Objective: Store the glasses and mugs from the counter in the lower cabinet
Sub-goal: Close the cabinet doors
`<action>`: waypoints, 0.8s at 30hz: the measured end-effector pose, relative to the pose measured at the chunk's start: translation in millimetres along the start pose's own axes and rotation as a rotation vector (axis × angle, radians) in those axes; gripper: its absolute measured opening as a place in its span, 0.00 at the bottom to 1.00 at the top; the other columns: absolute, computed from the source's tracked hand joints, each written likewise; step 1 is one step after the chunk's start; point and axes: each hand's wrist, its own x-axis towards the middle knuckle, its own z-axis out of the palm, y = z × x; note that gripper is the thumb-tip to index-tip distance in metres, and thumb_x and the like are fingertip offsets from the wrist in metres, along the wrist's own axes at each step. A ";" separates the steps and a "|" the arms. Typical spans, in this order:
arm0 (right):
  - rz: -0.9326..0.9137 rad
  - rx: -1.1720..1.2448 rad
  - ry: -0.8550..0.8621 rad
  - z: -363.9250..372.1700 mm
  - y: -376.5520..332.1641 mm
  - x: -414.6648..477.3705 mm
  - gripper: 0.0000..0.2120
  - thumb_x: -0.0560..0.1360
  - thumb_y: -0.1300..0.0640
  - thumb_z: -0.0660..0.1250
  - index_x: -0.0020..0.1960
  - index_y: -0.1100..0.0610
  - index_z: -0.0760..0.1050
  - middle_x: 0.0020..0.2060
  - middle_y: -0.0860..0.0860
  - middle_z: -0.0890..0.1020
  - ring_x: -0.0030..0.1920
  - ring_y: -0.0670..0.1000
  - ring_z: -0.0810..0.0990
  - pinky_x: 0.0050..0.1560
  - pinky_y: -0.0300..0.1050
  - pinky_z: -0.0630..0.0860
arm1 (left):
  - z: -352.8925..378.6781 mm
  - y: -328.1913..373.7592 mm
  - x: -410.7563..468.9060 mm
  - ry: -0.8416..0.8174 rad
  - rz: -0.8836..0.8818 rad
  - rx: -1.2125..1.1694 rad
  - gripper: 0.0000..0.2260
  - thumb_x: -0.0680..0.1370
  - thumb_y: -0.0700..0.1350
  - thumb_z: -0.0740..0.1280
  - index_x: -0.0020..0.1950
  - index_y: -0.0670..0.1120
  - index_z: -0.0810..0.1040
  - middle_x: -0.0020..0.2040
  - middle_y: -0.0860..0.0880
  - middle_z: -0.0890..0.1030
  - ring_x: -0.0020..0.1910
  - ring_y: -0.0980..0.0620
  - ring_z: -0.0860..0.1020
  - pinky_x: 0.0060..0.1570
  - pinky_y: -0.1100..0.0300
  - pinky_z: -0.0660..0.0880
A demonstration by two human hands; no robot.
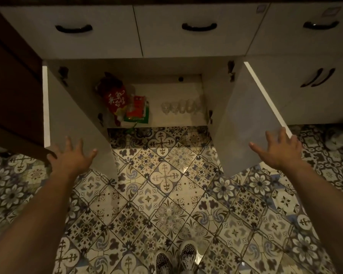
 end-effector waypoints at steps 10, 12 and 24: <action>-0.016 -0.044 0.060 17.5 -24.2 -16.6 0.54 0.64 0.15 0.35 0.82 0.43 0.51 0.82 0.58 0.50 0.78 0.71 0.47 0.76 0.68 0.44 | -9.3 -9.4 -5.3 0.081 -0.037 -0.049 0.40 0.75 0.74 0.52 0.82 0.53 0.54 0.83 0.44 0.48 0.78 0.28 0.43 0.73 0.31 0.54; -0.026 -0.042 0.077 19.7 -34.3 -23.9 0.53 0.64 0.15 0.36 0.81 0.43 0.52 0.81 0.57 0.52 0.78 0.71 0.48 0.76 0.68 0.45 | -11.1 -6.4 -4.7 0.101 -0.008 -0.055 0.42 0.74 0.75 0.51 0.81 0.53 0.55 0.83 0.44 0.52 0.77 0.26 0.44 0.73 0.32 0.56; -0.190 -0.172 0.139 34.2 -146.4 -60.8 0.52 0.67 0.18 0.35 0.83 0.46 0.50 0.82 0.59 0.49 0.78 0.72 0.47 0.76 0.68 0.40 | -22.0 39.1 -11.1 0.248 0.268 -0.026 0.42 0.75 0.73 0.54 0.81 0.49 0.57 0.83 0.40 0.47 0.78 0.35 0.58 0.65 0.39 0.73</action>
